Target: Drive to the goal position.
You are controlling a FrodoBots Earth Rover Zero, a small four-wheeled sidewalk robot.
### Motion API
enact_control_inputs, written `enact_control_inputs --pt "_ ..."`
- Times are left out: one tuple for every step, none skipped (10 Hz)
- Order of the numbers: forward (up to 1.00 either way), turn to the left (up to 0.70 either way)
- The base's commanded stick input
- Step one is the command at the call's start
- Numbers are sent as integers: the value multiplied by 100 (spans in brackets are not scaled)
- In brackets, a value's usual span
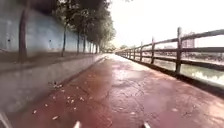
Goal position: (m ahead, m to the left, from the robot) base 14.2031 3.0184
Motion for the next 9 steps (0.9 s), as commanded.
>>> enact_control_inputs --pt "70 0" --pt "70 0" --pt "70 0" --pt "70 0" --pt "70 0" --pt "70 0" --pt "70 0" --pt "70 0" --pt "70 0"
